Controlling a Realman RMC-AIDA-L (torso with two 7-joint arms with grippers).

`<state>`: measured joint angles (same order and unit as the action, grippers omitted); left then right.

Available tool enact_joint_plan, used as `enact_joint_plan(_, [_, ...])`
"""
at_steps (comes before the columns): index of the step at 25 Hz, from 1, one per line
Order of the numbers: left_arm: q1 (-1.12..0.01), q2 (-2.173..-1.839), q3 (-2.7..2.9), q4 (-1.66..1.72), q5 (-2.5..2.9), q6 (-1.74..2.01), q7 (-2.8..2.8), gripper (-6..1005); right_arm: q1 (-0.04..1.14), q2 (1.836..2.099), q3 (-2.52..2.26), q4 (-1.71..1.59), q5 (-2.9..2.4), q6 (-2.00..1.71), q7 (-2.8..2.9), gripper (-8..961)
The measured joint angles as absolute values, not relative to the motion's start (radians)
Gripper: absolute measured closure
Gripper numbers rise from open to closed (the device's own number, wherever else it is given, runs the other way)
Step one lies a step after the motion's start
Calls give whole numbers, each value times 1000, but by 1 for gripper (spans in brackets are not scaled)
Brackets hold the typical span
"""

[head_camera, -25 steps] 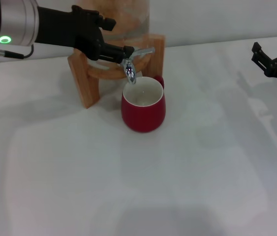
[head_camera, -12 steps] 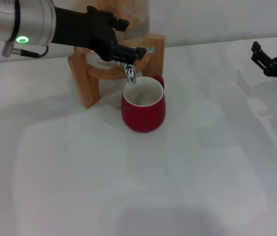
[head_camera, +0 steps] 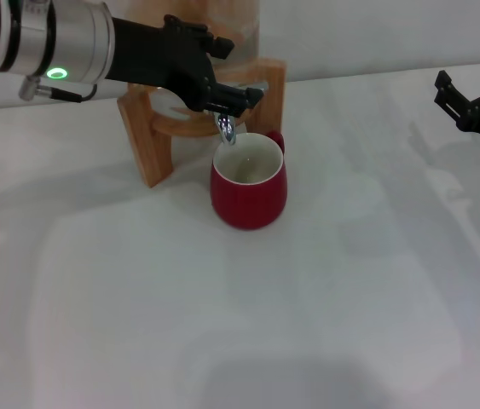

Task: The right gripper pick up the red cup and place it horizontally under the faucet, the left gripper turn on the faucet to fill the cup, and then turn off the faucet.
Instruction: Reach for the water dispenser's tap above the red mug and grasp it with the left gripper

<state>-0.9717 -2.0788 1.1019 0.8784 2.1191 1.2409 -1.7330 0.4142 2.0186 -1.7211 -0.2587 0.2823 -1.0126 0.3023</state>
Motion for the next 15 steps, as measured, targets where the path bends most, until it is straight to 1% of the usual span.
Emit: enact_joint_plan(15, [-972,-2083,1232,863,2081,1174,-1731,173,416,2019,-1721,-259,282,-1016,302,123])
